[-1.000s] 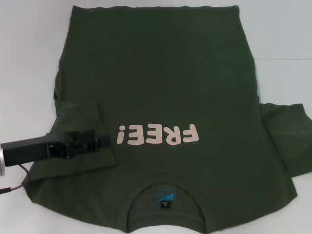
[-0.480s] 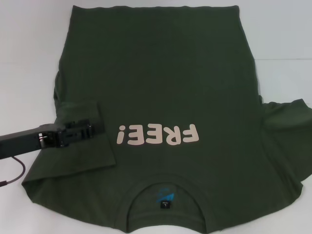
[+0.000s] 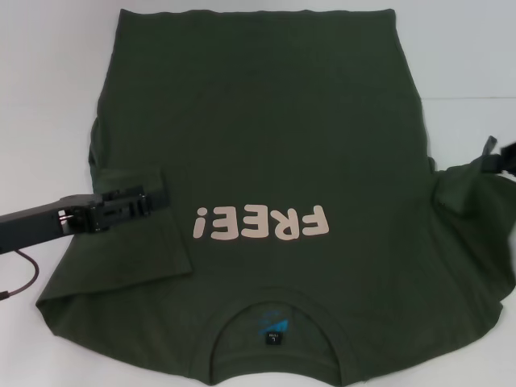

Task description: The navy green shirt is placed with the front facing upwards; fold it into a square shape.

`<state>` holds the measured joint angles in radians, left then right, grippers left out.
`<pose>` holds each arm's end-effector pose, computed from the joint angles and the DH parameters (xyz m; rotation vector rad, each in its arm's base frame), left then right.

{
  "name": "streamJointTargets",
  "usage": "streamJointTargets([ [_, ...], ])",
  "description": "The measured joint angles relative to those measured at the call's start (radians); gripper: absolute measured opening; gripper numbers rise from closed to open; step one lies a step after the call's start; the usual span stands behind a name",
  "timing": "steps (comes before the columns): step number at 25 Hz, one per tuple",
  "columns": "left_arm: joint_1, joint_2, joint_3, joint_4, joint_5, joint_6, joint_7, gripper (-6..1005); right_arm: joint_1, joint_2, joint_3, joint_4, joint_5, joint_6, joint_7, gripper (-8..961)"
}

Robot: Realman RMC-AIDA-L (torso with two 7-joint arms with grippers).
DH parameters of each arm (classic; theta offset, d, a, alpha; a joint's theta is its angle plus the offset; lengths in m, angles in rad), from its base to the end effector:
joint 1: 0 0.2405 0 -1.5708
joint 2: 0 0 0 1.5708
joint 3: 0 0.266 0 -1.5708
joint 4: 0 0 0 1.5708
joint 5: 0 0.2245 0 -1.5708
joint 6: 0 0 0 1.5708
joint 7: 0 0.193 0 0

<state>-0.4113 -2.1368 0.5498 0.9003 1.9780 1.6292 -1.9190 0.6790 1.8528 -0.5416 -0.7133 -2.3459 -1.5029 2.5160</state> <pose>-0.2740 0.3523 0.0028 -2.3946 -1.2594 -0.9078 0.3022 0.4309 0.0679 -2.0803 1.8221 0.4525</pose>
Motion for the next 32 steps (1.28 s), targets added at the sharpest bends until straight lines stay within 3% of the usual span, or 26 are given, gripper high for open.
streamJointTargets([
  [5,0.001,0.001,-0.022,-0.003,-0.010,0.000,0.000,760,0.039,0.030,-0.031,0.013,0.014,-0.022,-0.008,31],
  [10,0.002,0.000,-0.043,-0.006,-0.017,-0.001,0.000,760,0.077,0.079,-0.110,0.030,0.011,0.054,-0.008,32],
  [14,0.004,-0.001,-0.059,-0.008,-0.019,-0.001,0.000,761,0.098,0.102,-0.156,0.065,0.012,0.115,-0.009,32],
  [25,0.011,-0.001,-0.073,-0.010,-0.019,-0.005,-0.001,753,0.097,0.103,-0.156,0.118,0.089,0.144,-0.083,33],
  [30,0.015,0.014,-0.073,-0.008,-0.016,0.000,-0.117,746,0.096,0.098,-0.165,0.133,0.104,0.126,-0.146,144],
  [32,0.016,0.016,-0.073,-0.007,-0.015,0.002,-0.142,743,0.092,0.093,-0.163,0.132,0.103,0.127,-0.147,233],
])
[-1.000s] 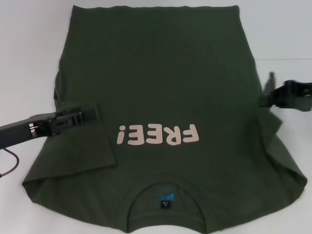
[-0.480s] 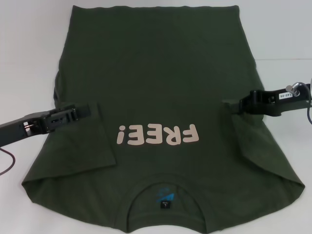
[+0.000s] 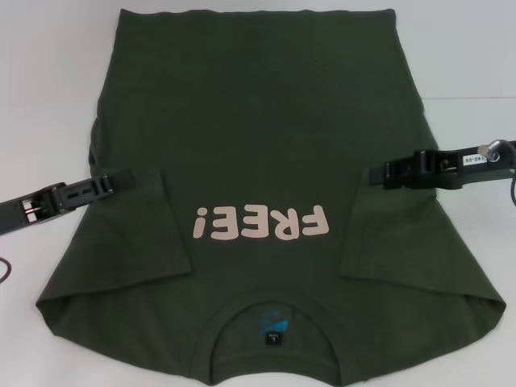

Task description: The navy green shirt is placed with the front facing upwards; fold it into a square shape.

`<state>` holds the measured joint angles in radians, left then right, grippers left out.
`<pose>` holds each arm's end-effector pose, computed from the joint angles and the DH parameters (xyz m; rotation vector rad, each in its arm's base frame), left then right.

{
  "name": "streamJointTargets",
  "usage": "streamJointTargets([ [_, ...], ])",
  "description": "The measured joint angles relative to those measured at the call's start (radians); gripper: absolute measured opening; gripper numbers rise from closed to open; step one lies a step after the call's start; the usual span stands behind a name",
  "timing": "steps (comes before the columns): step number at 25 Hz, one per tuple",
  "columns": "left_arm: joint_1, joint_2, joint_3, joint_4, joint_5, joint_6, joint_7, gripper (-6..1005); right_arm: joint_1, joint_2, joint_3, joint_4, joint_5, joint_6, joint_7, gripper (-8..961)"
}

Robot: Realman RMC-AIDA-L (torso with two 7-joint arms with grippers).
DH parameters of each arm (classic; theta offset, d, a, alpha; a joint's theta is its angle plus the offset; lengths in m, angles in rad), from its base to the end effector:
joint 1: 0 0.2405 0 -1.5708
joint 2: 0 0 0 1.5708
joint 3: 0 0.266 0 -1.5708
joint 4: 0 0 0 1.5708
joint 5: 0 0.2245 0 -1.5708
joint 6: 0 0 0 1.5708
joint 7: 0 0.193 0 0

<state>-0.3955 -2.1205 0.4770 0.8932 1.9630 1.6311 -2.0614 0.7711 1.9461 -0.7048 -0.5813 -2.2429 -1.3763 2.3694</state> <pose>-0.2892 0.3517 0.0228 -2.2276 -1.4528 -0.9990 0.2514 0.4426 -0.0182 -2.3412 1.6844 0.4309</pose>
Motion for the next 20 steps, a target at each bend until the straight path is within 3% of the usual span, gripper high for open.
streamJointTargets([
  [3,0.008,0.018,-0.010,0.016,0.028,0.047,-0.138,739,-0.014,-0.014,0.005,-0.008,0.003,-0.013,0.012,366],
  [9,0.014,0.039,-0.120,0.035,0.195,0.128,-0.308,730,-0.041,-0.050,0.029,-0.012,0.007,-0.046,0.024,469],
  [15,0.023,0.047,-0.214,0.037,0.338,0.107,-0.383,722,-0.052,-0.066,0.075,-0.014,0.008,-0.057,0.018,572],
  [17,0.025,0.047,-0.221,0.037,0.354,0.095,-0.392,719,-0.052,-0.068,0.076,-0.014,0.008,-0.057,0.016,816],
  [20,0.030,0.047,-0.226,0.025,0.408,0.021,-0.418,715,-0.053,-0.068,0.079,-0.015,0.008,-0.057,0.013,878],
])
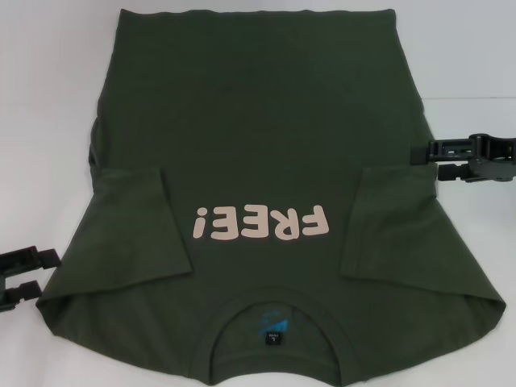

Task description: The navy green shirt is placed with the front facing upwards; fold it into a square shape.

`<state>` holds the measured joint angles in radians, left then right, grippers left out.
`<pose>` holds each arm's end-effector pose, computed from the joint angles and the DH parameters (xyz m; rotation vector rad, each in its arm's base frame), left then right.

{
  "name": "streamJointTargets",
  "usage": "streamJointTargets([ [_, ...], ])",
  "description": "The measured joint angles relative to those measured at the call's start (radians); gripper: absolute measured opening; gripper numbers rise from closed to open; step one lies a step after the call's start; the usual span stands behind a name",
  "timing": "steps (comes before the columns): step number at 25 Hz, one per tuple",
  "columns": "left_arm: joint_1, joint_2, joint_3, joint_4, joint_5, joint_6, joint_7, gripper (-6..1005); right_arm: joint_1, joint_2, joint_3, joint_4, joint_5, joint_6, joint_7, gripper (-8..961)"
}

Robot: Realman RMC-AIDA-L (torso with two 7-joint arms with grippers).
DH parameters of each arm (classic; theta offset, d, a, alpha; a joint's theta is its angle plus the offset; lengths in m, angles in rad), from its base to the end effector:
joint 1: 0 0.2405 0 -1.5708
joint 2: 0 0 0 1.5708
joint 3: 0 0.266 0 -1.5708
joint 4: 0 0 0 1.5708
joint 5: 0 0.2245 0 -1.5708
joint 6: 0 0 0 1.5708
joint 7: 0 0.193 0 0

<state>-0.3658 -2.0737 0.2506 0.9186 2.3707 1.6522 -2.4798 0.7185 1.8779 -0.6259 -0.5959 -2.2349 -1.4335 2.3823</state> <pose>-0.3782 0.3057 0.0390 -1.7289 -2.1118 -0.7145 0.2783 0.4391 0.0267 -2.2386 1.7293 0.5005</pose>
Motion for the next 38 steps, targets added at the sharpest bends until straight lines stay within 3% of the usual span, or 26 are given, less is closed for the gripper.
streamJointTargets([
  [3,0.004,-0.002,0.000,-0.009,0.012,-0.039,-0.012,711,0.000,0.000,0.003,-0.001,0.000,0.001,-0.002,940],
  [20,0.011,-0.007,0.003,-0.050,0.044,-0.118,-0.042,687,-0.001,-0.002,0.028,-0.001,0.000,0.001,-0.001,933],
  [38,-0.025,0.001,0.042,-0.125,0.061,-0.180,-0.044,662,-0.005,-0.008,0.041,-0.001,0.000,-0.001,-0.001,925],
])
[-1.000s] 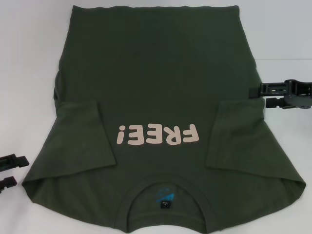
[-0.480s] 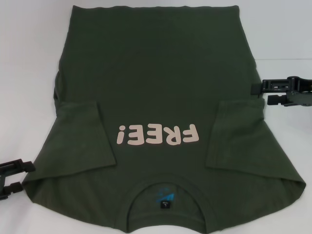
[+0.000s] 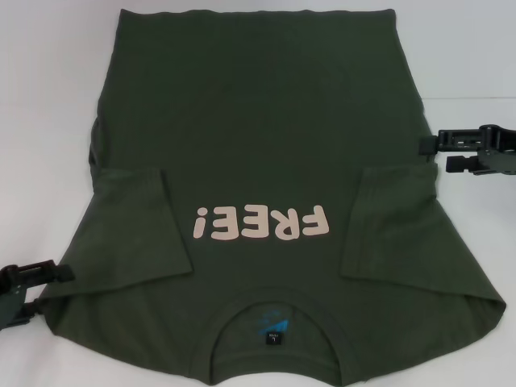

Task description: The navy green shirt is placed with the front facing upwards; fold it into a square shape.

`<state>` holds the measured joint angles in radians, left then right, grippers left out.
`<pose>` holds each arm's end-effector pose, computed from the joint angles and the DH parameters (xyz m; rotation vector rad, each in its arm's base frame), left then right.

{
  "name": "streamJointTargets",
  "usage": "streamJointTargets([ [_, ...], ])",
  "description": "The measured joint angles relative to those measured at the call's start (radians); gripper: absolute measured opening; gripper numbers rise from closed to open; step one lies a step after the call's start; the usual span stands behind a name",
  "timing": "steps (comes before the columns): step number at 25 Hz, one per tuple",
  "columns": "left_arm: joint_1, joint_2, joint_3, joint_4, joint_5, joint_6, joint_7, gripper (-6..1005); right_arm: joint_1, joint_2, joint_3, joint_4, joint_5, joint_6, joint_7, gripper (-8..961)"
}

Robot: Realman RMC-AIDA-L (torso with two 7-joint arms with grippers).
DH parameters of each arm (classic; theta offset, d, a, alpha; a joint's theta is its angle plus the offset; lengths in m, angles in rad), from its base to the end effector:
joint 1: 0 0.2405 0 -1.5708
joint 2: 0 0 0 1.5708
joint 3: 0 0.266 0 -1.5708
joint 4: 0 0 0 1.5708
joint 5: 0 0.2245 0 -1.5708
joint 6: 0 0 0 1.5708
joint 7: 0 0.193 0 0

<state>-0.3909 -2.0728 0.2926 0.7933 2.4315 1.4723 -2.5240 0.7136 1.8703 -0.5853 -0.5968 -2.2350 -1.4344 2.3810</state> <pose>-0.3990 0.3163 0.0086 -1.6012 -2.1938 -0.6196 0.2815 0.4414 0.0364 -2.2027 1.7324 0.5455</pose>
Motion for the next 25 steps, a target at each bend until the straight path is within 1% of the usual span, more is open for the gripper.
streamJointTargets([
  [4,-0.012,0.000,0.020,-0.007,-0.001,-0.012,-0.004,657,-0.001,-0.003,0.001,0.000,0.000,0.000,0.000,924],
  [9,-0.011,-0.006,0.022,0.013,-0.008,0.002,0.009,650,-0.004,-0.005,0.003,0.000,0.000,0.000,0.001,922],
  [18,-0.011,-0.002,0.024,0.017,0.002,0.008,0.012,637,-0.007,-0.008,0.015,0.000,0.000,-0.001,0.004,918],
  [23,-0.014,-0.001,0.033,0.017,0.004,0.006,0.012,404,-0.008,-0.008,0.015,0.000,0.000,-0.002,0.004,916],
  [25,-0.016,-0.001,0.035,0.017,0.004,0.007,0.012,251,-0.010,-0.011,0.013,0.000,-0.001,-0.007,0.001,915],
])
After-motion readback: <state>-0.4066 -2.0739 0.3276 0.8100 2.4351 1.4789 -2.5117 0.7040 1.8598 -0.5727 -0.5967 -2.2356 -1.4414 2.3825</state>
